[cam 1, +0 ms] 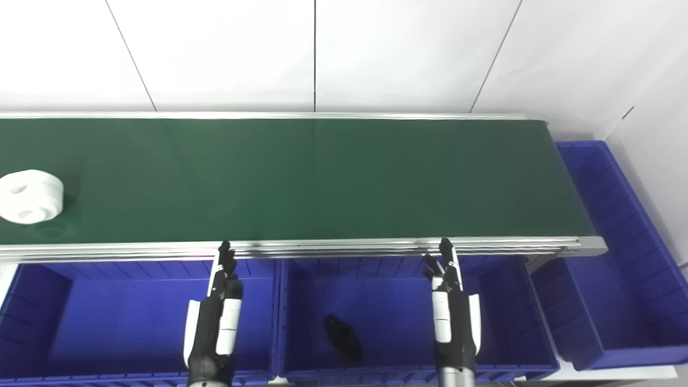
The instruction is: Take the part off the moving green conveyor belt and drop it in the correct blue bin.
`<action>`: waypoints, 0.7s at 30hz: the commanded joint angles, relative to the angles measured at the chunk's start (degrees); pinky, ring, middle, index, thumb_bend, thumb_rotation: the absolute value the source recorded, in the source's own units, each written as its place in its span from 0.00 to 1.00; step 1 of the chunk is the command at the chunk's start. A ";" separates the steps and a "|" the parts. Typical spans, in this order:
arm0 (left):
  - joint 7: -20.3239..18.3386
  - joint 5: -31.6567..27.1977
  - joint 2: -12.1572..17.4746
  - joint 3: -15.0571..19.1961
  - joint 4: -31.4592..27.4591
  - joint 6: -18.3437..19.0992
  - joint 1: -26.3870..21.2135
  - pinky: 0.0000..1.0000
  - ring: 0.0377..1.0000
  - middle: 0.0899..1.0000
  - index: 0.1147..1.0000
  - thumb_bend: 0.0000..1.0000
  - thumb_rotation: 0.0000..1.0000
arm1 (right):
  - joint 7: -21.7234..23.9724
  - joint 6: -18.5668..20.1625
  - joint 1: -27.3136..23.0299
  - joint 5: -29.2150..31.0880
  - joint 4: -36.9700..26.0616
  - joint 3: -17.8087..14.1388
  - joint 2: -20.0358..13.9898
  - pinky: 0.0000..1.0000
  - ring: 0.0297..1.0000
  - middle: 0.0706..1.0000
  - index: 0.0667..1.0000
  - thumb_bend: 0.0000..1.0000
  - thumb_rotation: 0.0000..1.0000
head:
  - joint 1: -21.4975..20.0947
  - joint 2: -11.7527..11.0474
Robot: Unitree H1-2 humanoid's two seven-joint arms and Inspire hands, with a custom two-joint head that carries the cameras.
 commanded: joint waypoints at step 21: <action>4.45 4.75 -4.55 -3.29 6.05 -6.55 -1.79 0.90 0.96 1.00 1.00 0.76 0.89 | 6.73 -4.03 -2.44 10.37 4.06 -4.42 -3.13 0.95 0.95 1.00 1.00 0.48 1.00 | 15.89 -6.08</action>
